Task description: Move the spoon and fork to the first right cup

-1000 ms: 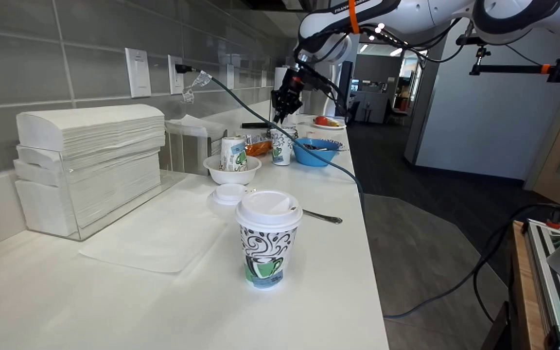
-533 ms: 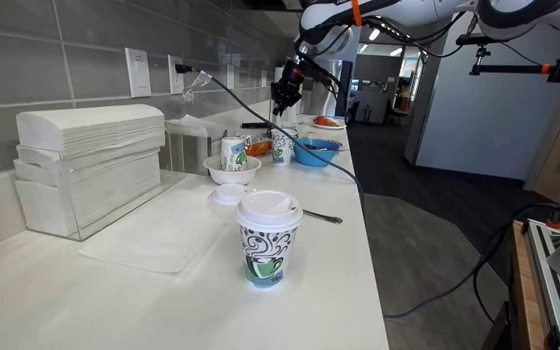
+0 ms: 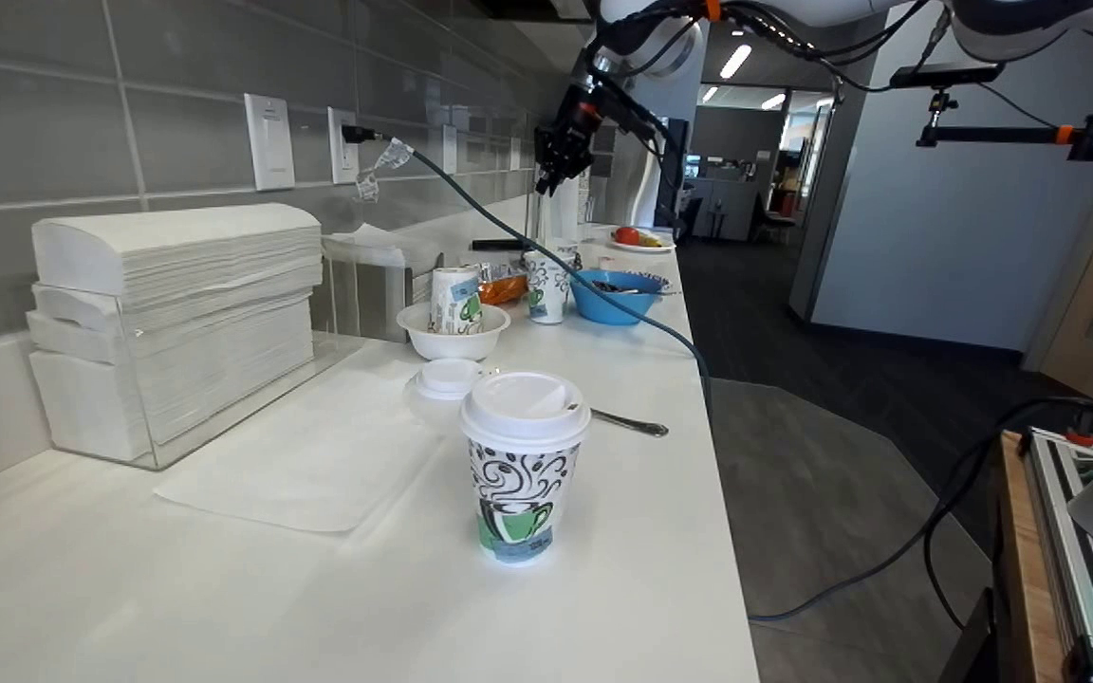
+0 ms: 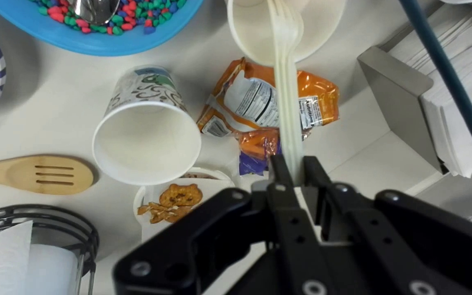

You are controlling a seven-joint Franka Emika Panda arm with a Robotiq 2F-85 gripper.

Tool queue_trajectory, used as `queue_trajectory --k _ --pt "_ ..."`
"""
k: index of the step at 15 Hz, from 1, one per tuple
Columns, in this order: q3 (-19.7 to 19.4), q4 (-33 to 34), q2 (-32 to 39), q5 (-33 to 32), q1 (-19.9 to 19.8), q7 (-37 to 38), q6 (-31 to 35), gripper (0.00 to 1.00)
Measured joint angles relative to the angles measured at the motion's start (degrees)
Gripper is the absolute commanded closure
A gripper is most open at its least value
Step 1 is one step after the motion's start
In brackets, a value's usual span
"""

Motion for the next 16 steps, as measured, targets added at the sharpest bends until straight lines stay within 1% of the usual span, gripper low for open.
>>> queue_trajectory --k 4,7,12,16 --pt "0.0 -0.5 -1.8 0.5 -0.8 0.1 0.6 0.96" --pt "0.1 -1.2 -2.9 1.3 -1.4 0.1 2.2 0.96" --pt "0.1 -3.7 -4.7 2.1 -2.2 0.8 7.2 0.96" --pt "-1.0 -6.2 -6.4 2.1 -2.8 3.9 11.4 0.96"
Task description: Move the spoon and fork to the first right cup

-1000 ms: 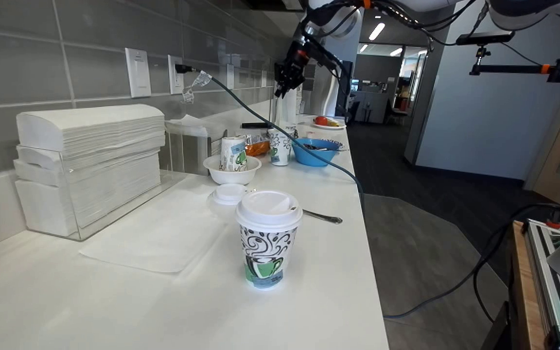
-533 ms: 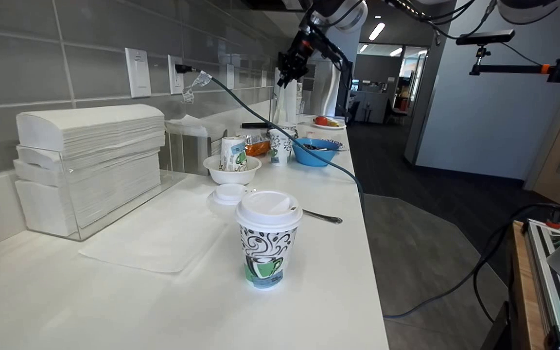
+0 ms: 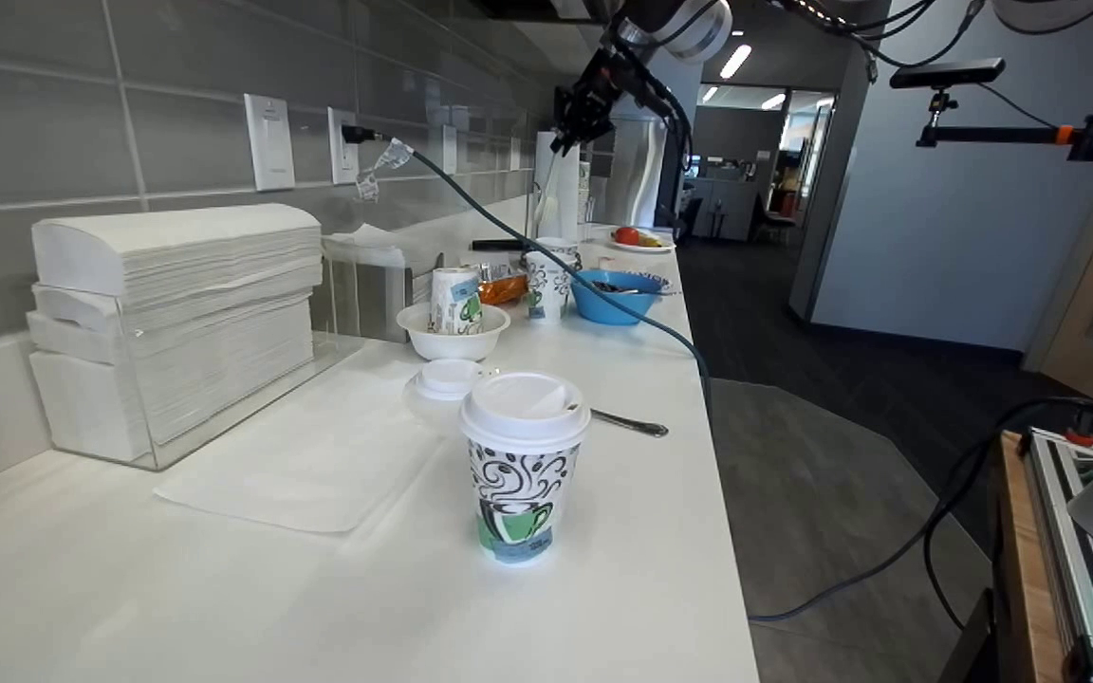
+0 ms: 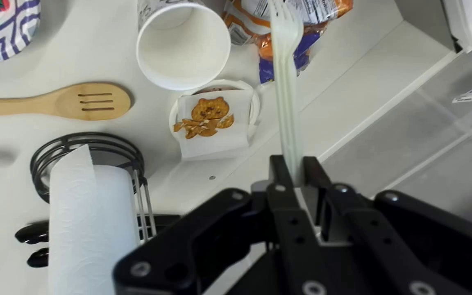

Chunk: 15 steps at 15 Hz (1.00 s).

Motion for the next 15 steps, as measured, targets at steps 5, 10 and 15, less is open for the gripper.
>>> queue_trajectory --k 5,10,15 --pt "-2.9 -4.0 -2.3 -0.7 0.1 4.8 2.4 0.96" --pt "-5.3 -6.8 -3.6 -1.9 0.2 8.7 4.1 0.96" --pt "-6.1 -7.8 -3.0 -2.2 0.4 11.6 4.8 0.96"
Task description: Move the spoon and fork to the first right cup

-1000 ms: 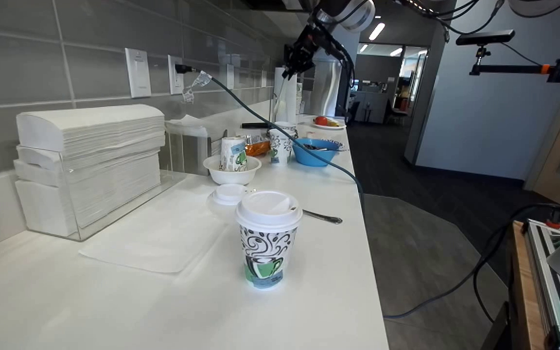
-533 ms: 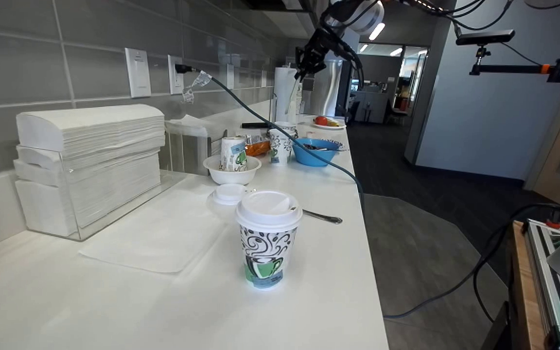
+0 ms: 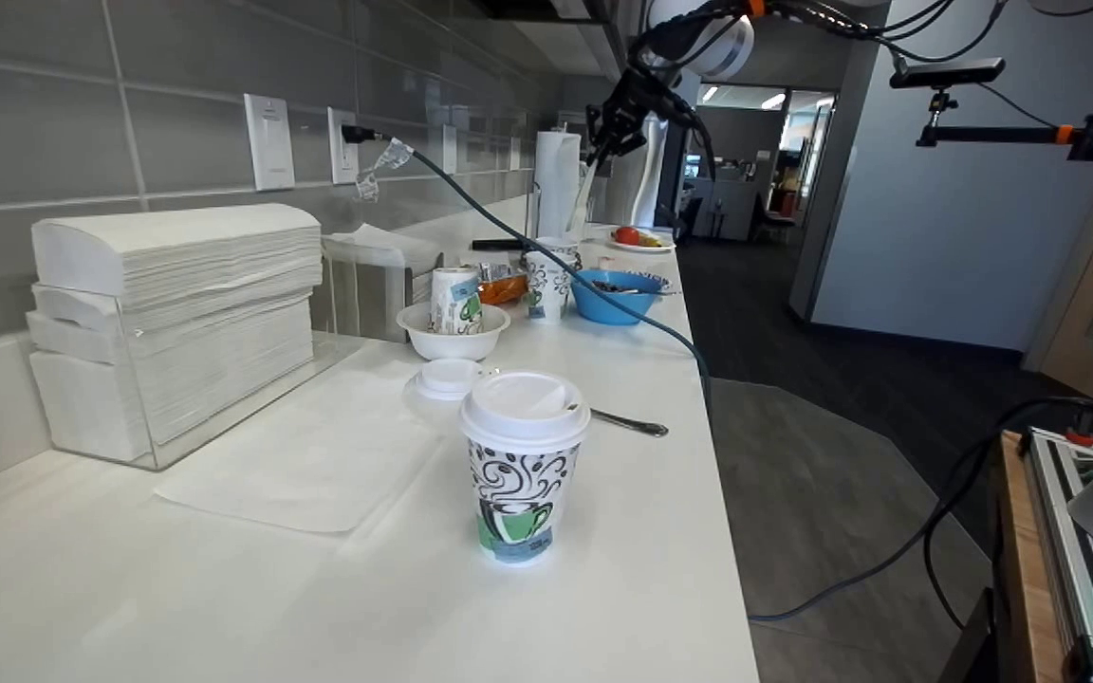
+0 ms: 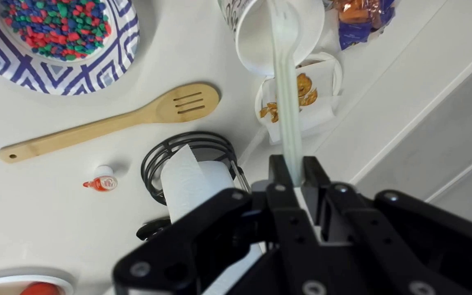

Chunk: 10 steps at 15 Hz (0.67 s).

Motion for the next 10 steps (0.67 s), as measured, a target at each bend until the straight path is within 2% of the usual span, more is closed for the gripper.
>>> queue_trajectory --k 10 --pt "-1.3 0.1 3.3 -1.2 1.1 5.1 5.9 0.96"
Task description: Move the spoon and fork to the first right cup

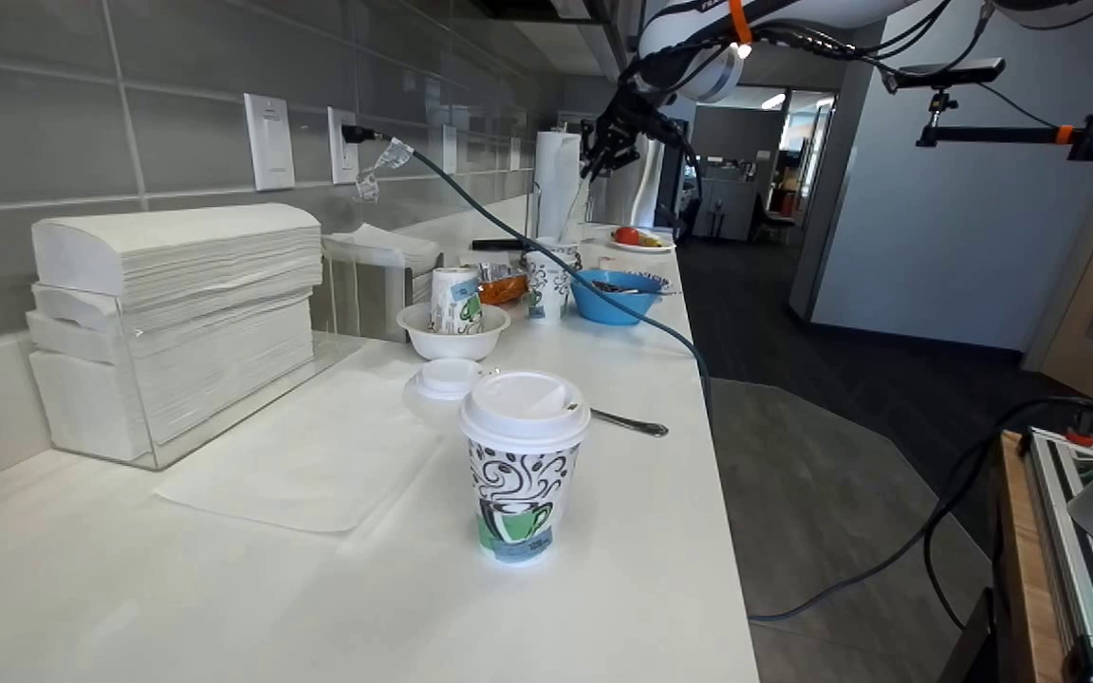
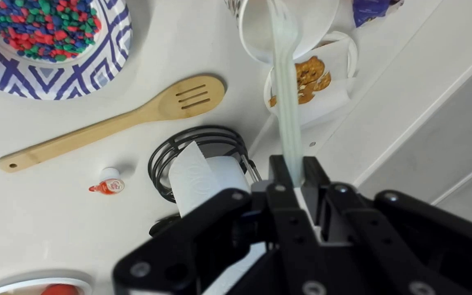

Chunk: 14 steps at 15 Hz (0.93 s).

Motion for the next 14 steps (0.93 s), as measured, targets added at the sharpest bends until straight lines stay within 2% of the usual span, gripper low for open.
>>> queue_trajectory --k 13,14 --pt "-1.5 2.0 5.7 -1.6 2.5 2.7 1.1 0.96" --pt "-1.5 2.3 6.2 -1.7 2.6 2.8 1.1 0.85"
